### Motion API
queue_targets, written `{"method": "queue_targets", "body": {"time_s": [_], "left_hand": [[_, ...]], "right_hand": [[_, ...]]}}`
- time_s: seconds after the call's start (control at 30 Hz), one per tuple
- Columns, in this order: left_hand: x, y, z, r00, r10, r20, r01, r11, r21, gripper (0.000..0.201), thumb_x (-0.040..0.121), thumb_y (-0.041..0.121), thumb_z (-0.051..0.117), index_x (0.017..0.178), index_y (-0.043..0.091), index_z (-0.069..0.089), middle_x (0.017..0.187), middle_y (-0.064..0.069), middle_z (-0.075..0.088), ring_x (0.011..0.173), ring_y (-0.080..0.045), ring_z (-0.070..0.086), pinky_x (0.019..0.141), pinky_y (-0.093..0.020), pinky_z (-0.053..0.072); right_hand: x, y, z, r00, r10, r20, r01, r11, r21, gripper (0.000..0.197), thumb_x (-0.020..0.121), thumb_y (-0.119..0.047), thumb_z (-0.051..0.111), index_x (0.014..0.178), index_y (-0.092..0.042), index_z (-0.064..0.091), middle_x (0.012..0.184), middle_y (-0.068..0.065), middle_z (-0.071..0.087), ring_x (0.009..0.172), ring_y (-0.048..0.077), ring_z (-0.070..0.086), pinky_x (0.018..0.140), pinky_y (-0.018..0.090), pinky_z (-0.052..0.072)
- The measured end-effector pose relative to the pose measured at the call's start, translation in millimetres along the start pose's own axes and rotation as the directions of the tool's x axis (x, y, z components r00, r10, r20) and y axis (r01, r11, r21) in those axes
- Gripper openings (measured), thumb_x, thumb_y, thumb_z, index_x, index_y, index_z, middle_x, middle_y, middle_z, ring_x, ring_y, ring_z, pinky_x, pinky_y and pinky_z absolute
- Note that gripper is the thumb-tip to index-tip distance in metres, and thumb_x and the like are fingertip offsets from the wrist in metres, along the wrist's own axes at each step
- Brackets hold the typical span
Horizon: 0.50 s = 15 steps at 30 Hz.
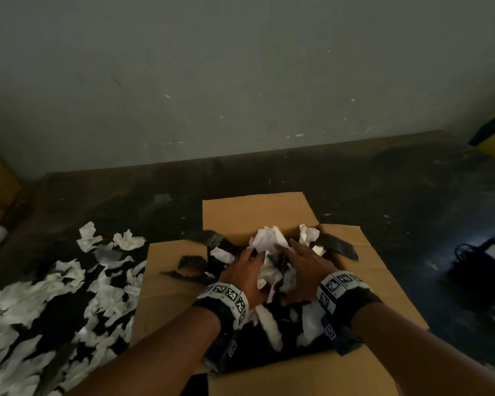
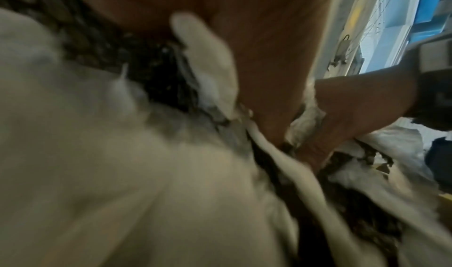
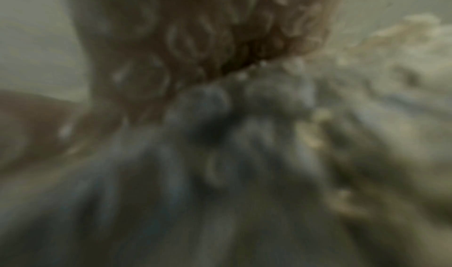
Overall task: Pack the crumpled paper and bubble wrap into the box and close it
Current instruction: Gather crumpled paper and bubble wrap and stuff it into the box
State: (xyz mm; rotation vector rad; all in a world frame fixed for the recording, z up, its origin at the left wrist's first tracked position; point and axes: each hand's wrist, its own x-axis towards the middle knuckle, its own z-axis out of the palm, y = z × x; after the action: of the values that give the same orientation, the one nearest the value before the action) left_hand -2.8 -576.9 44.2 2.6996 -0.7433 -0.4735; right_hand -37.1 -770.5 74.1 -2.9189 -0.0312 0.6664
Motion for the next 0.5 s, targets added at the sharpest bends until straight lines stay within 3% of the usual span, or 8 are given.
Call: {"method": "queue_targets", "body": {"time_s": [0.1, 0.17, 0.23, 0.33, 0.5], "left_hand": [[8, 4, 3, 0.988, -0.006, 0.156, 0.006, 1.000, 0.002, 0.106, 0.075, 0.055, 0.080, 0.156, 0.037, 0.015, 0.159, -0.008, 0.019, 0.139, -0.041, 0.039, 0.105, -0.054, 0.046], [12, 11, 0, 0.973, -0.001, 0.232, -0.007, 0.999, 0.033, 0.107, 0.074, 0.058, 0.081, 0.156, 0.035, 0.017, 0.158, -0.006, 0.020, 0.140, -0.043, 0.037, 0.108, -0.057, 0.043], [17, 18, -5, 0.968, -0.001, 0.252, -0.036, 0.990, 0.140, 0.113, 0.067, 0.063, 0.084, 0.155, 0.036, 0.017, 0.159, -0.005, 0.018, 0.145, -0.044, 0.026, 0.109, -0.070, 0.032], [25, 18, -12, 0.961, -0.078, 0.264, -0.004, 0.955, 0.296, 0.134, 0.057, 0.067, 0.088, 0.159, 0.037, 0.007, 0.166, -0.008, -0.001, 0.151, -0.049, -0.002, 0.105, -0.085, 0.012], [37, -1, -7, 0.913, -0.197, 0.358, 0.077, 0.943, 0.323, 0.160, 0.041, 0.076, 0.088, 0.157, 0.042, -0.017, 0.163, -0.010, -0.029, 0.144, -0.058, -0.021, 0.100, -0.089, 0.012]], "right_hand": [[6, 5, 2, 0.993, -0.018, 0.120, 0.024, 0.999, -0.046, 0.147, 0.045, -0.077, 0.081, 0.141, -0.058, -0.028, 0.165, 0.000, -0.018, 0.151, 0.035, -0.010, 0.116, 0.065, 0.015], [8, 9, 1, 0.989, -0.032, 0.148, 0.041, 0.998, -0.056, 0.148, 0.040, -0.082, 0.079, 0.138, -0.061, -0.030, 0.164, -0.002, -0.022, 0.150, 0.037, -0.012, 0.116, 0.067, 0.011], [13, 14, -1, 0.986, -0.026, 0.166, 0.043, 0.994, -0.103, 0.148, 0.040, -0.083, 0.079, 0.143, -0.058, -0.025, 0.164, -0.002, -0.022, 0.149, 0.040, -0.010, 0.116, 0.067, 0.012], [20, 18, -5, 0.982, 0.010, 0.191, 0.020, 0.988, -0.152, 0.152, 0.039, -0.083, 0.079, 0.149, -0.049, -0.021, 0.162, 0.000, -0.026, 0.148, 0.047, -0.009, 0.115, 0.067, 0.018], [45, 27, 5, 0.954, 0.057, 0.293, -0.009, 0.987, -0.162, 0.161, 0.027, -0.087, 0.077, 0.145, -0.053, -0.027, 0.160, 0.000, -0.033, 0.146, 0.051, -0.011, 0.111, 0.073, 0.020]]}}
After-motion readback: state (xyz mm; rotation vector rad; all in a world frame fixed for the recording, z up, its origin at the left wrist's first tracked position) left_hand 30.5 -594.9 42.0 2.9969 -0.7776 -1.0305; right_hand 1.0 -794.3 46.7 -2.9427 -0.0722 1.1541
